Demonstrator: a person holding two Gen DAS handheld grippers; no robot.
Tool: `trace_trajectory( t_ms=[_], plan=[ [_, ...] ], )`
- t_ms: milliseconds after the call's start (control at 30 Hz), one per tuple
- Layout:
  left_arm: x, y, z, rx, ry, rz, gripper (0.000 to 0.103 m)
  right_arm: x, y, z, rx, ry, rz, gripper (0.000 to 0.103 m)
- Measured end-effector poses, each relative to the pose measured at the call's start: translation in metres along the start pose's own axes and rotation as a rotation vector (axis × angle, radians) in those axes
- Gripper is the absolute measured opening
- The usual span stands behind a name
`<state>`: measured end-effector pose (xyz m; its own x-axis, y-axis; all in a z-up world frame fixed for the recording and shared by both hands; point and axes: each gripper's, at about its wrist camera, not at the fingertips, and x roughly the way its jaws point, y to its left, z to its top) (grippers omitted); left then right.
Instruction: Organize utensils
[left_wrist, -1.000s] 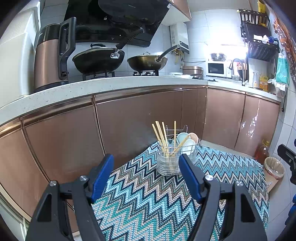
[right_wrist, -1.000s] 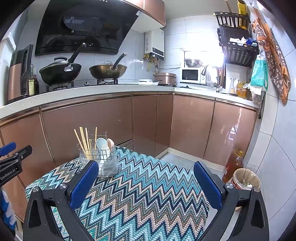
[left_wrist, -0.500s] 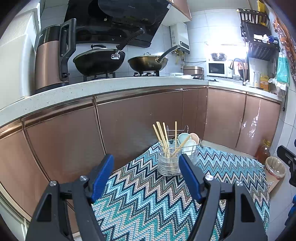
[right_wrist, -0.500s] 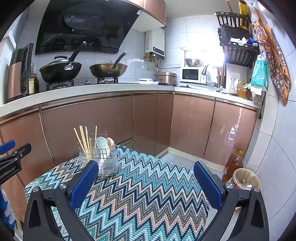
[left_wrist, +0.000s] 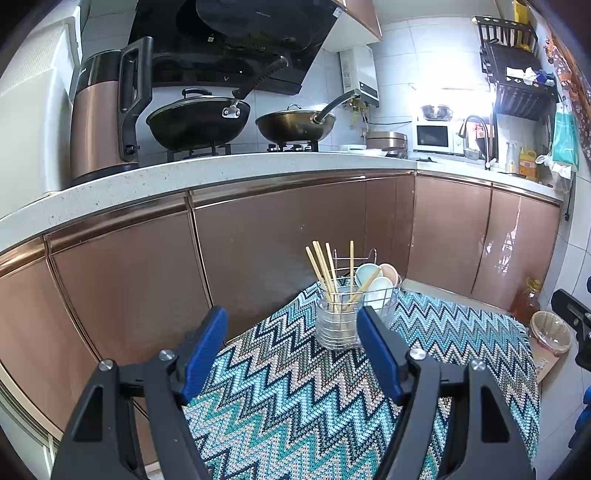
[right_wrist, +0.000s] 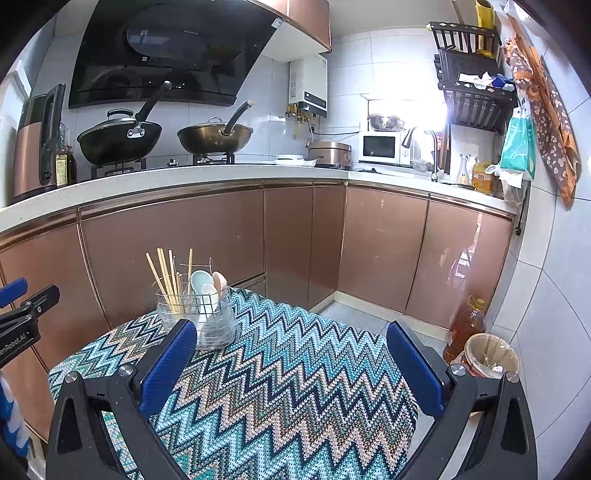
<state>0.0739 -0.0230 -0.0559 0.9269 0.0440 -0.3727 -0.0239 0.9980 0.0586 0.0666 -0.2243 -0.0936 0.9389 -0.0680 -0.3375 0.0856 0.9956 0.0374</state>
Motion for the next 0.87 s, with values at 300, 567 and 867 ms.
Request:
trace_trajectory(
  t_ms=[300,567,867],
  plan=[
    [0.0008,-0.0001,-0.0015,-0.003,0.0,-0.001,0.071,0.0005,-0.0002,-0.0005,-0.001,0.0,-0.003,0.103],
    [0.0014,-0.0002,-0.0029,-0.006,-0.002,-0.004,0.071,0.0005,-0.0023,-0.001,0.001,0.001,-0.006,0.103],
    [0.0007,-0.0004,-0.0024,-0.008,-0.002,-0.003,0.071,0.0006,-0.0023,-0.0008,0.001,0.0,-0.007,0.103]
  ],
)
